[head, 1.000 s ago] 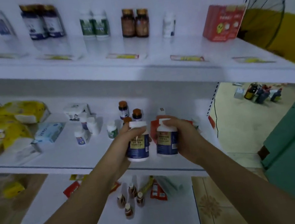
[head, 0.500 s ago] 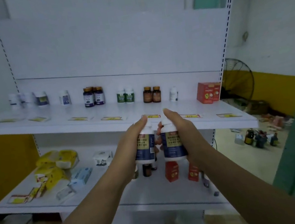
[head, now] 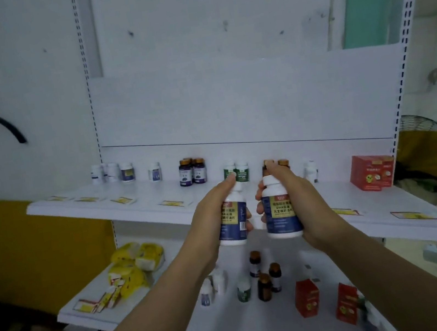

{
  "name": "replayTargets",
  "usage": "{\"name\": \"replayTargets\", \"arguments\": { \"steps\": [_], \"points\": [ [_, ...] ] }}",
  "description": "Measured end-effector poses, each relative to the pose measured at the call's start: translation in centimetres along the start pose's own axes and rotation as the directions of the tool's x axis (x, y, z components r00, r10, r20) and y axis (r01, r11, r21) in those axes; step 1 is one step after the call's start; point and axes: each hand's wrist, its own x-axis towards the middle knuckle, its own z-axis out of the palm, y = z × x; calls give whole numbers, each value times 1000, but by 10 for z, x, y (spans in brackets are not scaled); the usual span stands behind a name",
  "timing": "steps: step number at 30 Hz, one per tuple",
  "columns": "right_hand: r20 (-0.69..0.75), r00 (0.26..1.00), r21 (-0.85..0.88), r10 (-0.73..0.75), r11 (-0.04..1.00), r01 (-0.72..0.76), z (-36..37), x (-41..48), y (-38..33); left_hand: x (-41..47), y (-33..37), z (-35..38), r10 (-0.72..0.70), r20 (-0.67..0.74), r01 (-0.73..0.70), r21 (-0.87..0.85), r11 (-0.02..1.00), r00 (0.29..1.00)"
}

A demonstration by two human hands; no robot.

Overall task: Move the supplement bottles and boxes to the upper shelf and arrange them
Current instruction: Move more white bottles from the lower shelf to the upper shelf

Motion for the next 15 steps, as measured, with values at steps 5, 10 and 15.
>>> {"name": "replayTargets", "arguments": {
  "steps": [5,10,15],
  "points": [
    [85,996,13,19,1000,-21,44,38,19,7,16,-47,26,-106,-21,44,999,994],
    [181,983,43,30,998,-39,113,77,41,21,36,-115,66,-187,-57,53,997,980],
    [243,970,40,16,999,-26,203,134,62,50,65,-211,123,-224,-108,76,991,967]
  ]
}}
